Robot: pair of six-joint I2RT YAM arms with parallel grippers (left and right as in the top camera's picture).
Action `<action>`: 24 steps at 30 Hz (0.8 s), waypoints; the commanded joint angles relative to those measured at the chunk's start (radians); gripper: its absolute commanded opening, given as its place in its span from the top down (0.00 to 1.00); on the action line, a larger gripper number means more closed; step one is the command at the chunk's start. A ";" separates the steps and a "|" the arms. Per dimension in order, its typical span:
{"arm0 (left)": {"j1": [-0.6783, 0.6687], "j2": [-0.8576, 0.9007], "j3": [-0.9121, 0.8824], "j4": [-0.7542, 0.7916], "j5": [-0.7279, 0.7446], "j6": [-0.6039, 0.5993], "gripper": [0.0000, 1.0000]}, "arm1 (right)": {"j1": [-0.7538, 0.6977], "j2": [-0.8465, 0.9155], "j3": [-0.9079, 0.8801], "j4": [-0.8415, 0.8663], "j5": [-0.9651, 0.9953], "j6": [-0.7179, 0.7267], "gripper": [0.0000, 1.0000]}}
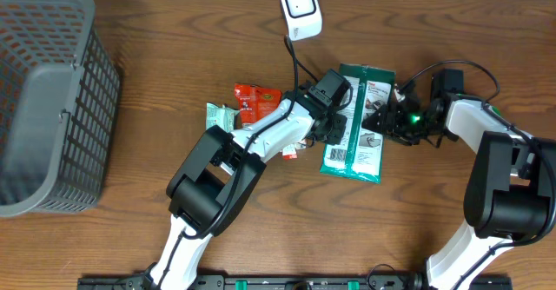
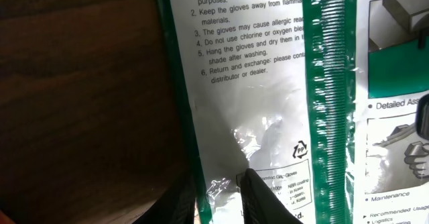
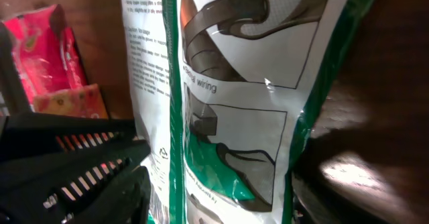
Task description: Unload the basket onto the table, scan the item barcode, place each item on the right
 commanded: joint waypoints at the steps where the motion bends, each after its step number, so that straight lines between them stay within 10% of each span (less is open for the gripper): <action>1: -0.009 0.056 -0.011 -0.014 -0.013 0.002 0.75 | 0.005 0.040 -0.050 0.023 0.000 -0.006 0.42; 24: -0.013 0.056 -0.011 -0.014 -0.012 0.002 0.75 | 0.081 0.040 -0.068 0.093 -0.015 -0.030 0.54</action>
